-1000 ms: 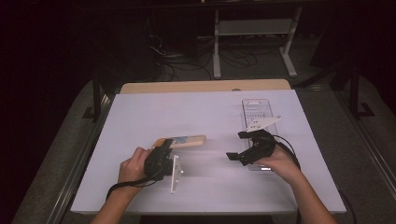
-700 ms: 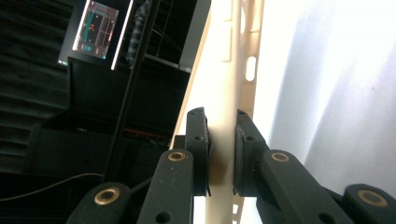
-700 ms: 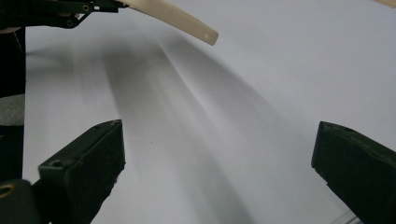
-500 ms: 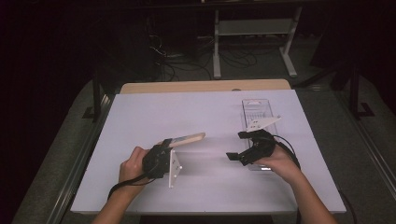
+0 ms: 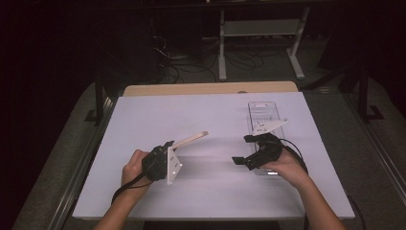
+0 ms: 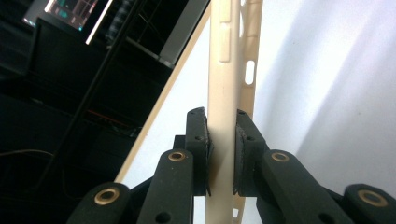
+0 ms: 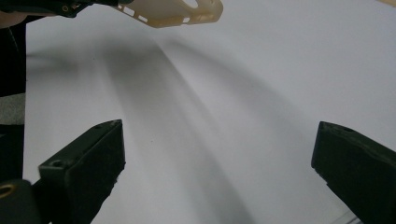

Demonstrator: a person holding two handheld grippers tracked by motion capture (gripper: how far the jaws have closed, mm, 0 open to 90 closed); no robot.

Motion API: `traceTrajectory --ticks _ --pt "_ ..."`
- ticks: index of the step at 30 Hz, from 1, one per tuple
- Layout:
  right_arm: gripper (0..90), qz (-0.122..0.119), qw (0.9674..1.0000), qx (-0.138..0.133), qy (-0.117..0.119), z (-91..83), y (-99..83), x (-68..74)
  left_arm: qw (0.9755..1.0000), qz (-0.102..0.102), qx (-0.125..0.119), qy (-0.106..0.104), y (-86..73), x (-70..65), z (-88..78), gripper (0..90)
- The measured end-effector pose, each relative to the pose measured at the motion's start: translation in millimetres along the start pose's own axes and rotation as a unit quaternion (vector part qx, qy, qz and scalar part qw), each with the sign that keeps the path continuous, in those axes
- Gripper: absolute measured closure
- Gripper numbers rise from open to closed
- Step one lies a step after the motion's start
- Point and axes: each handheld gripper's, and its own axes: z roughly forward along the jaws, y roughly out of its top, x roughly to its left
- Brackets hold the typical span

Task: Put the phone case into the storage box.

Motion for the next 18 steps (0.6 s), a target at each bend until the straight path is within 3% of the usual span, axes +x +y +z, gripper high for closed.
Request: traceTrajectory --ticks 7,14,18 --pt "2.4 0.001 1.0 0.0 0.0 0.2 0.0 0.1 0.9985 -0.05 -0.004 -0.02 -2.8 5.3 2.1 78.8" --pt "2.4 0.001 1.0 0.0 0.0 0.2 -0.1 -0.1 0.9938 -0.103 -0.004 -0.041 -5.9 11.2 2.5 78.8" --pt "2.4 0.001 1.0 0.0 -0.001 0.3 0.0 0.0 0.9912 -0.123 -0.002 -0.049 -7.8 15.1 2.8 78.8"
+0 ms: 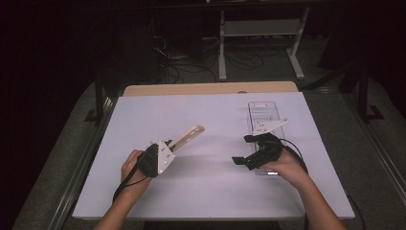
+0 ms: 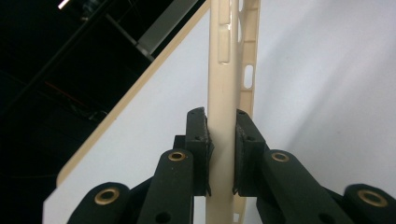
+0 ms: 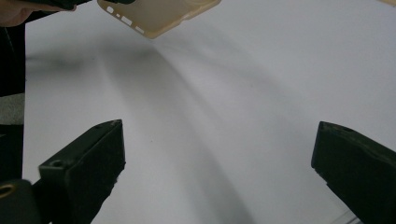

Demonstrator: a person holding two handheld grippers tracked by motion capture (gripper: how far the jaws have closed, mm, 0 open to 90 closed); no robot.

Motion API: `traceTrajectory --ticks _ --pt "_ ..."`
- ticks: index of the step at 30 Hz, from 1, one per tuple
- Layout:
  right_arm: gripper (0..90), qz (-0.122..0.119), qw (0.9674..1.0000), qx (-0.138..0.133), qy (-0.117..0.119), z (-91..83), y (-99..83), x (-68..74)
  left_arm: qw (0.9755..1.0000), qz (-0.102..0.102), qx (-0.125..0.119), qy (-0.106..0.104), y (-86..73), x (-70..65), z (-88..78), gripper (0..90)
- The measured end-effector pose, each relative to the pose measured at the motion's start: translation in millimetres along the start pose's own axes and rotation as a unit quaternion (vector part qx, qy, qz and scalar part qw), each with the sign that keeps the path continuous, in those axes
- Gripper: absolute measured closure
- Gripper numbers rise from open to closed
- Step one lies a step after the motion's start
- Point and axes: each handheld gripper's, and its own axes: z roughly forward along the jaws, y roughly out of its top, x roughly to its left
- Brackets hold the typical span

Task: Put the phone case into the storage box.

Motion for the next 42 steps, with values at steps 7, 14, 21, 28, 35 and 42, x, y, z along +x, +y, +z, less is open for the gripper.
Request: traceTrajectory --ticks 7,14,21,28,35,42 --pt "2.4 -0.001 1.0 0.0 -0.001 0.1 0.0 0.0 0.9993 -0.035 -0.001 -0.013 -1.9 6.5 0.6 78.8" --pt "2.4 -0.001 1.0 0.001 -0.001 0.2 0.1 0.0 0.9959 -0.083 -0.004 -0.036 -4.4 12.0 1.5 78.8" --pt "2.4 0.001 1.0 0.0 -0.002 0.4 0.1 0.3 0.9885 -0.14 -0.01 -0.057 -6.1 18.7 1.3 78.8" --pt "2.4 0.004 1.0 -0.001 0.001 0.2 0.4 -0.5 0.9777 -0.199 -0.023 -0.063 -7.9 23.5 2.2 78.8" --pt "2.0 0.011 0.9998 -0.01 -0.01 -1.4 2.2 -1.7 0.976 -0.21 -0.017 -0.057 -8.8 25.6 1.0 78.8" --pt "2.0 0.014 0.9999 -0.007 -0.006 -3.8 8.9 6.1 0.9758 -0.209 -0.023 -0.059 -5.5 22.4 2.5 78.8"
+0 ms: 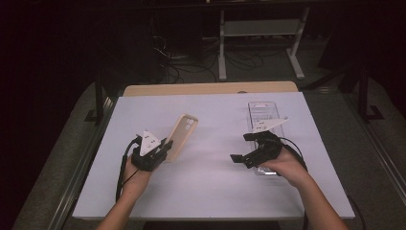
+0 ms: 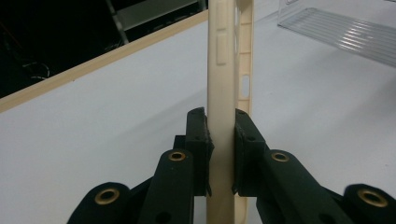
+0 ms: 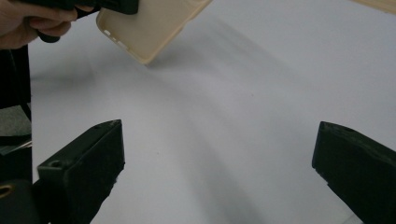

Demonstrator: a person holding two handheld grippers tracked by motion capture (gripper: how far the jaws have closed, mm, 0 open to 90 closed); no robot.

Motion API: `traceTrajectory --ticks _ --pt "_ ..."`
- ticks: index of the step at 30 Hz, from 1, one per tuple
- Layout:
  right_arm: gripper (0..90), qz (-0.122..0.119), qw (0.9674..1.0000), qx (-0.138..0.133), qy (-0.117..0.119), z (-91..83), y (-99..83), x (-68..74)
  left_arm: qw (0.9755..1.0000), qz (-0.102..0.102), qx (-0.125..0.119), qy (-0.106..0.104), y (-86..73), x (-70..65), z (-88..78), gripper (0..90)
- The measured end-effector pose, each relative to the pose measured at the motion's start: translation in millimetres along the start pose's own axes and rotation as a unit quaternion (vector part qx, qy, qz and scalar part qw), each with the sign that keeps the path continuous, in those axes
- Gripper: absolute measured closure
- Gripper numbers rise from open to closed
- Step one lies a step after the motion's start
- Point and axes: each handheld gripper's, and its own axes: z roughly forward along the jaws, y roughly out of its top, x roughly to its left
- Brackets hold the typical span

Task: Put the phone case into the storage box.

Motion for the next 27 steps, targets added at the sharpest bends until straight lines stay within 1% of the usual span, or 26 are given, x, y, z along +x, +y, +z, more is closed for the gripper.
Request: traceTrajectory --ticks 1,2,3,4,6,10,12,14,15,16,19,20,22,24,25,27 --pt "2.0 0.002 1.0 0.0 0.001 -0.2 0.9 0.4 1.0 0.0 0.0 -0.001 0.0 -0.4 0.5 78.8" --pt "1.8 0.004 1.0 -0.003 0.003 0.0 1.5 0.4 1.0 0.005 0.003 0.0 0.2 -0.1 0.5 78.9" --pt "1.2 0.005 1.0 -0.003 0.003 0.0 2.4 0.2 1.0 0.004 0.004 0.0 0.4 -0.4 0.6 78.8" --pt "1.1 0.012 0.9999 -0.008 0.003 0.3 3.5 0.8 1.0 0.001 0.002 -0.001 0.4 -0.8 1.0 78.8" --pt "1.1 0.018 0.9998 -0.009 0.002 0.1 5.9 1.0 1.0 0.0 -0.001 -0.001 0.7 -0.8 1.2 78.9" --pt "1.1 0.015 0.9999 0.001 -0.003 1.5 11.1 3.7 1.0 0.001 -0.002 0.0 0.7 -0.9 0.6 78.8" --pt "1.1 0.017 0.9998 0.01 0.001 3.7 14.3 5.0 1.0 0.0 -0.003 0.001 0.2 0.0 1.0 78.9" --pt "1.1 0.018 0.9996 0.019 0.009 6.5 18.7 6.2 1.0 -0.002 -0.003 0.001 0.0 0.5 1.0 78.8" --pt "1.1 0.014 0.9996 0.02 0.011 7.6 20.3 6.6 1.0 -0.003 -0.003 0.001 0.0 0.8 0.6 78.9" --pt "1.1 0.014 0.9996 0.022 0.015 8.8 22.4 6.9 1.0 0.002 -0.002 0.002 0.0 1.7 0.2 78.8" --pt "1.1 0.009 0.9996 0.022 0.014 13.5 27.5 7.6 1.0 -0.003 -0.005 0.003 -0.6 2.4 -0.1 78.9" --pt "1.1 0.008 0.9995 0.024 0.017 15.2 29.1 7.3 1.0 -0.001 -0.002 0.004 -0.5 3.1 -0.6 78.8" --pt "1.1 0.013 0.9994 0.027 0.015 18.9 32.6 7.1 1.0 -0.002 -0.003 0.005 -0.5 3.8 -0.9 78.8" --pt "1.1 0.016 0.9994 0.023 0.02 22.6 36.0 6.6 1.0 -0.004 -0.003 0.004 -0.6 4.0 -1.4 78.8" --pt "1.1 0.011 0.9995 0.022 0.02 24.4 37.6 6.5 1.0 -0.004 -0.005 0.003 -0.7 4.2 -1.5 78.8" --pt "1.1 0.015 0.9995 0.018 0.019 28.4 41.6 7.6 1.0 -0.003 -0.005 0.003 -0.7 4.4 -1.5 78.8"
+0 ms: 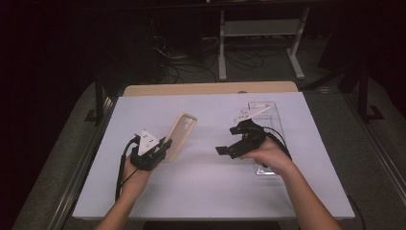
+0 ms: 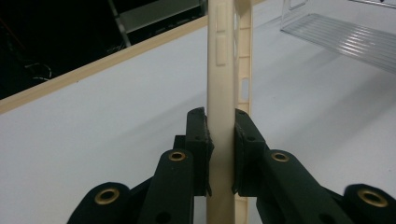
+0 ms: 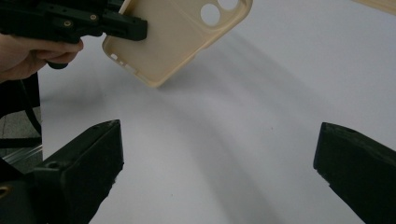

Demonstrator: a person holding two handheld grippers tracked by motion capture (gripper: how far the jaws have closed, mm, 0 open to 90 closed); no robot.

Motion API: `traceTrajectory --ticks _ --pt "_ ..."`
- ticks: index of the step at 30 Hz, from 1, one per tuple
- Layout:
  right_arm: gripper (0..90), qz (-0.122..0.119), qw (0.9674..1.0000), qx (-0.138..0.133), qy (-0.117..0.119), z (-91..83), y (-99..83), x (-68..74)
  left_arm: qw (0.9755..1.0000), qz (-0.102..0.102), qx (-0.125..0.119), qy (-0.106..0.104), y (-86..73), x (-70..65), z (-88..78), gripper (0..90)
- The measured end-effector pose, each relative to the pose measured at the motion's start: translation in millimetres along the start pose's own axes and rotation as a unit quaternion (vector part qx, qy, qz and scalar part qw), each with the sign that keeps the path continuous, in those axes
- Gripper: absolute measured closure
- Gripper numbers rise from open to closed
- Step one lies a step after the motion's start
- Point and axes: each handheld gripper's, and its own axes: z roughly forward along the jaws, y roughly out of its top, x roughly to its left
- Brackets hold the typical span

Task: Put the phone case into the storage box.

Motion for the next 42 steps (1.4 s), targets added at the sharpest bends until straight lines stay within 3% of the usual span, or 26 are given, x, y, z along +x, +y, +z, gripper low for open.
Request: traceTrajectory --ticks 5,12,15,17,21,25,39,42 --pt "1.1 -0.001 1.0 -0.003 0.003 8.9 9.5 -0.4 1.0 -0.009 0.001 0.001 0.0 -2.8 0.0 78.8" --pt "2.1 0.011 0.9999 0.001 0.007 22.9 17.1 -1.3 1.0 -0.003 -0.002 0.004 1.2 -4.9 1.0 78.8" --pt "2.1 0.018 0.9998 0.002 -0.002 29.1 19.2 -0.3 1.0 -0.003 -0.004 0.007 2.0 -6.0 1.8 78.8" --pt "2.1 0.016 0.9999 -0.001 0.003 32.7 20.4 0.0 0.9999 -0.011 -0.005 0.008 2.2 -7.5 2.4 78.8" --pt "1.3 0.021 0.9997 -0.002 0.01 40.0 20.9 0.2 0.9999 -0.004 -0.006 0.013 3.3 -8.2 3.2 78.8" --pt "0.2 0.025 0.9996 -0.006 0.016 46.5 20.0 -2.0 0.9996 -0.014 -0.008 0.021 3.1 -10.5 3.9 78.8" --pt "0.0 0.036 0.9988 -0.014 0.03 63.6 15.0 0.1 0.9995 -0.01 -0.014 0.026 1.8 -13.9 3.4 78.8" --pt "0.0 0.051 0.9975 -0.021 0.043 63.8 13.7 -0.4 0.9995 -0.01 -0.017 0.026 1.8 -14.8 3.9 78.8"
